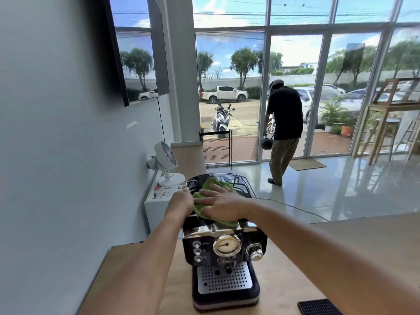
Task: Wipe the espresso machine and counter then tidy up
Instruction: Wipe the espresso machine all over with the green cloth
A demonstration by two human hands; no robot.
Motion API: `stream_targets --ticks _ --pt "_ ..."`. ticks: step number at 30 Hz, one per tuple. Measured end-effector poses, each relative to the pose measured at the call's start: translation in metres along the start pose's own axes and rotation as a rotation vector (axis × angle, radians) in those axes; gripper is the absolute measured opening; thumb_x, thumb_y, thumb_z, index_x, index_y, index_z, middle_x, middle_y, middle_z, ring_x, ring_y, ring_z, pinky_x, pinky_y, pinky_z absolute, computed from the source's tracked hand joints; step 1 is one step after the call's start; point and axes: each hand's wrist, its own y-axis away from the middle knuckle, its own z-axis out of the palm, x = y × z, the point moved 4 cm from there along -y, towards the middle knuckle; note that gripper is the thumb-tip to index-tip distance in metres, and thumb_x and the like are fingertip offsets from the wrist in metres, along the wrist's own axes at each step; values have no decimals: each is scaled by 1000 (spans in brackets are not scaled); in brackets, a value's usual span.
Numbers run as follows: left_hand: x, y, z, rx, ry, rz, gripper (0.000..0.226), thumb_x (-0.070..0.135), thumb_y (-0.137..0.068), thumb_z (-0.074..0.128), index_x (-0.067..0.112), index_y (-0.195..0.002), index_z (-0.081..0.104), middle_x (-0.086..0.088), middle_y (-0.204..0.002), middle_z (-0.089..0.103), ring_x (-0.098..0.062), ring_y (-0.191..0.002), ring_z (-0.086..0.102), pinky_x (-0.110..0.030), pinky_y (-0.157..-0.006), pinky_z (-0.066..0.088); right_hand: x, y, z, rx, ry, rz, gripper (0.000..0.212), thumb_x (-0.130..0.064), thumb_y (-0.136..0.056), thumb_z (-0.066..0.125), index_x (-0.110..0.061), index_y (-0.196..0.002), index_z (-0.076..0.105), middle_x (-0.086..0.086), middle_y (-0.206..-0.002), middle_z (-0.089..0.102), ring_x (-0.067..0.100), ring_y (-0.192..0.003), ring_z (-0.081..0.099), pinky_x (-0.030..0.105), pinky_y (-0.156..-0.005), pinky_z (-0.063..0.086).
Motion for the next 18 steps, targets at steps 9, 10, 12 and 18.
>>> stream_targets --ticks 9,10,12,18 --pt "3 5 -2 -8 150 -85 45 24 -102 28 -2 -130 51 -22 -134 53 -35 -123 52 -34 -95 44 40 -20 -11 61 -156 275 58 -49 -100 23 -40 -156 6 -2 -165 -9 20 -152 -6 43 -121 -1" --pt "4 7 -3 -7 160 -82 45 24 -102 27 -2 -129 51 -22 -135 52 -35 -123 51 -36 -98 43 32 -27 -9 65 -146 274 59 -49 -100 25 -40 -155 8 -3 -165 -9 19 -151 -8 43 -120 -2" --pt "4 10 -4 18 157 -76 46 26 -102 25 -2 -127 52 -23 -136 51 -35 -124 50 -41 -104 41 11 -25 -5 57 -77 202 58 -50 -99 26 -41 -155 13 -7 -165 -6 20 -151 -11 44 -120 -6" --pt "7 16 -5 37 118 -65 36 7 -99 23 -2 -124 48 -24 -131 51 -34 -119 49 -40 -98 41 -2 41 7 -15 -57 -109 51 -50 -102 26 -45 -152 20 -18 -163 6 7 -149 -8 38 -119 -7"
